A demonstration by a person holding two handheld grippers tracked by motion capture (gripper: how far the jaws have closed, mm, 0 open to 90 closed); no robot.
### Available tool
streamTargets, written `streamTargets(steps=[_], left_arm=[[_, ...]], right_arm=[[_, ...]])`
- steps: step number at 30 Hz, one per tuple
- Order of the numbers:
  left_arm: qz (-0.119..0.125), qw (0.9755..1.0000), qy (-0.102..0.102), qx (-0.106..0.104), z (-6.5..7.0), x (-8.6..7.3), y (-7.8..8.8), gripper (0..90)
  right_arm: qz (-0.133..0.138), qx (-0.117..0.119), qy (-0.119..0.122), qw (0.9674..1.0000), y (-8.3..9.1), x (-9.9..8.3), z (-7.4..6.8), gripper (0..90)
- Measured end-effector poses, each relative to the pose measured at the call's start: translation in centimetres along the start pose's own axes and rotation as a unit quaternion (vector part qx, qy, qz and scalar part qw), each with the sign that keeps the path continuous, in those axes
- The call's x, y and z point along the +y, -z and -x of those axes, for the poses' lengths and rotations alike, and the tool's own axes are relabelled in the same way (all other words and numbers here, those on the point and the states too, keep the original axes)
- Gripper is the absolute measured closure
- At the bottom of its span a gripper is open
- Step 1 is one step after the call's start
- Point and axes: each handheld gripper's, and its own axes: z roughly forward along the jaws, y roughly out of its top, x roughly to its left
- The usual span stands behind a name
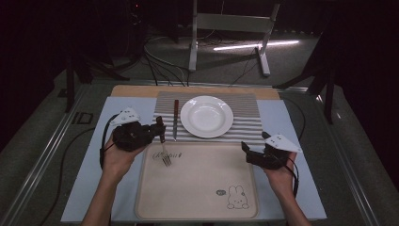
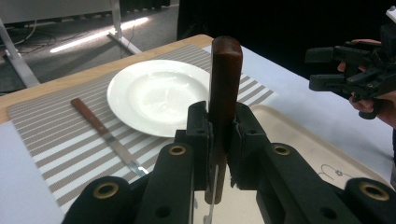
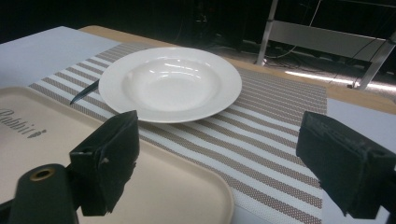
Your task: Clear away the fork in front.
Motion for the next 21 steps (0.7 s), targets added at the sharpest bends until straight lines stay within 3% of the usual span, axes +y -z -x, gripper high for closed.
streamTargets(steps=[11, 21], left_arm=[[-0.026, 0.9996, -0.004, 0.001, -0.4, -1.6, 2.1, 80.6], [-0.053, 0.9983, 0.018, -0.014, -1.1, -2.9, 2.3, 80.8]], right_arm=[[0.002, -0.002, 0.000, 1.0000, 0.1, 0.0, 0.0, 13.7], [0.000, -0.003, 0.001, 1.0000, -0.1, 0.0, 0.0, 13.7]])
